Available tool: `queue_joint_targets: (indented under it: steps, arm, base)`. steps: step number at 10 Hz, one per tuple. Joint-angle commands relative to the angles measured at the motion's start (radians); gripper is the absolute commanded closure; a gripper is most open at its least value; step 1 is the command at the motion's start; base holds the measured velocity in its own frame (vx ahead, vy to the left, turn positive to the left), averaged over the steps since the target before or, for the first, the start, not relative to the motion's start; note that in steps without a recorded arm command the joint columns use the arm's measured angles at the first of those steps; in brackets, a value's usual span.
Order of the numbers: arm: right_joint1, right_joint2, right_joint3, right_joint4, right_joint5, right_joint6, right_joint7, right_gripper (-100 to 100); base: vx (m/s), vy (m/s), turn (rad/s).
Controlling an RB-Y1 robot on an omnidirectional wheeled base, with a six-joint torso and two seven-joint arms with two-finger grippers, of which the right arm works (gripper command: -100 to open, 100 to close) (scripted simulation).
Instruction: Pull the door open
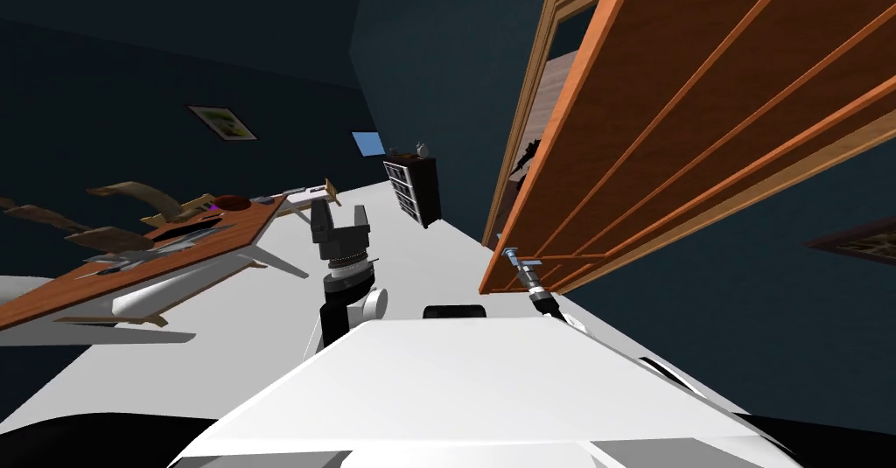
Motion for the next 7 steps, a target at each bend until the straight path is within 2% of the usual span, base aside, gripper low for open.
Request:
queue_joint_targets:
  steps: [1, 2, 3, 6, 7]
  arm:
    - [0.0, 0.0, 0.0, 0.0, 0.0, 0.0, 0.0, 100]
    - [0.013, -0.011, 0.005, 0.011, -0.001, -0.024, -0.011, 100]
    - [0.017, -0.015, 0.006, 0.014, -0.002, -0.031, -0.014, 100]
    - [0.041, -0.038, 0.012, 0.034, -0.007, -0.08, -0.034, 100]
    - [0.041, -0.038, 0.012, 0.034, -0.007, -0.08, -0.034, 100]
  base:
    - [-0.087, -0.026, 0.028]
    - [-0.134, -0.036, 0.261]
    - [-0.211, -0.055, 0.197]
    - [-0.215, -0.066, 0.167]
    - [-0.142, -0.058, 0.084]
